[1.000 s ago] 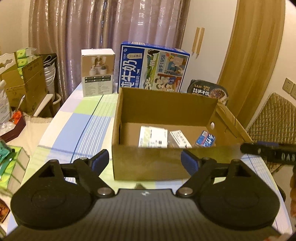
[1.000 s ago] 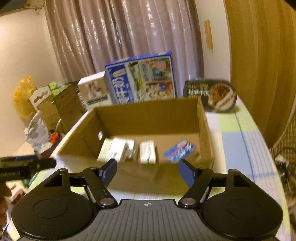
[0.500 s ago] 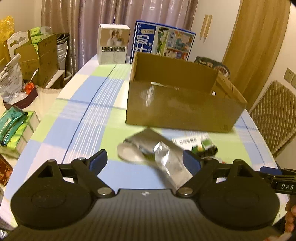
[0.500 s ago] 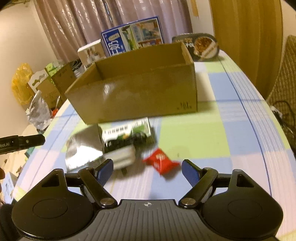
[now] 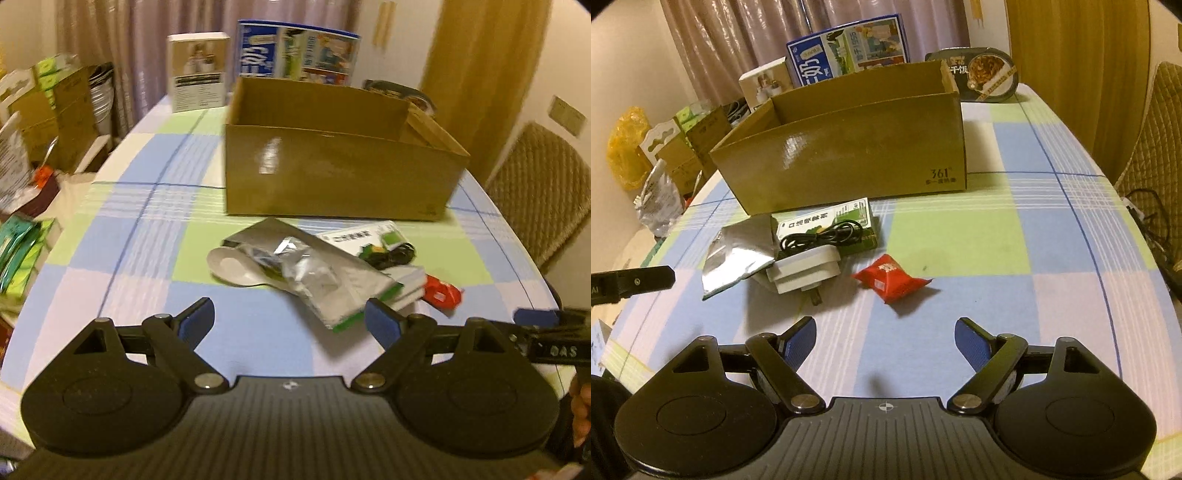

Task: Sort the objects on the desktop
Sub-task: 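Withdraw both tools from the box back over the table, then move the left tool toward the white night-light while the right tool approaches the red candy packet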

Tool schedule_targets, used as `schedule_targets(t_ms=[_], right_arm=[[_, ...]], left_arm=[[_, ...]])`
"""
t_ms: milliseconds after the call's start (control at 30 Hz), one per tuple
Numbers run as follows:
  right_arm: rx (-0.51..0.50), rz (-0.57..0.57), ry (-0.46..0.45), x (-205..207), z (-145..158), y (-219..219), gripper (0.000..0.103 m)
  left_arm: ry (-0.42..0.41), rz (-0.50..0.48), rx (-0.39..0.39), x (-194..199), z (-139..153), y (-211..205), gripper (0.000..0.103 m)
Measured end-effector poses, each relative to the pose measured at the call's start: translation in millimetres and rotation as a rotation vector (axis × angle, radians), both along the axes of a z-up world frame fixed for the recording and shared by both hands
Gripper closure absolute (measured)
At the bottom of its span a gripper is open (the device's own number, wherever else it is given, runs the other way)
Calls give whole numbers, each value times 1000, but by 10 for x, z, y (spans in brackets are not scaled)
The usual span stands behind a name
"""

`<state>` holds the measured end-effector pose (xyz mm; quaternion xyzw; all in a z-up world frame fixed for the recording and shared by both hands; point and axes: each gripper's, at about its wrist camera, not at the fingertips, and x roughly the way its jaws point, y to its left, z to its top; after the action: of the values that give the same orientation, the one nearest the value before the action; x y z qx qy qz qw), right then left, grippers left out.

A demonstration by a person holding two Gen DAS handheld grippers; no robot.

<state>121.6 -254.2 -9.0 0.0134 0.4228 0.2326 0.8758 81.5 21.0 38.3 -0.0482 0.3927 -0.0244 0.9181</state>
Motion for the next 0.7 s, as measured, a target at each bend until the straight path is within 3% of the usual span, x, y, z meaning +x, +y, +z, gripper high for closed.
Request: schedule_targets(t_ms=[300, 467, 700], right_arm=[[-22, -26, -1, 129, -89, -111, 23], [-28, -48, 10, 182, -131, -201, 23], [-40, -68, 31, 227, -235, -281, 23]], left_arm=[[-38, -161, -44, 28, -94, -484, 18], [-29, -242, -115, 194, -192, -642, 18], [17, -225, -93, 376, -390, -543, 18]])
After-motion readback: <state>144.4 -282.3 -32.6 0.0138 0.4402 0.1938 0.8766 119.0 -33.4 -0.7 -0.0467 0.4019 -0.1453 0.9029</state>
